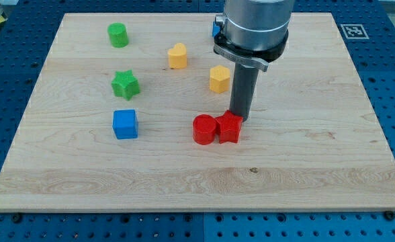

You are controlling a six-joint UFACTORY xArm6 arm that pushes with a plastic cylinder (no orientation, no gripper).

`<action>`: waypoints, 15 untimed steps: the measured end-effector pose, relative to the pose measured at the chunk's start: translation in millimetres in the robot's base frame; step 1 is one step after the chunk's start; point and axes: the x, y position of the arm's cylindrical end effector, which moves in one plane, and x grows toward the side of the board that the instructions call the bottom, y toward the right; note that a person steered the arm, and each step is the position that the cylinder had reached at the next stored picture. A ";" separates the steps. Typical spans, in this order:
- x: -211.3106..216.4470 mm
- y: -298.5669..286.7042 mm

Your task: Move yellow hexagon towards the center

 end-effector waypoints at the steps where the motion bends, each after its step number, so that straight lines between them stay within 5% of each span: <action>1: 0.0 -2.4; 8: -95.9 -89.0; 13: -98.3 -45.8; 15: -100.1 -81.3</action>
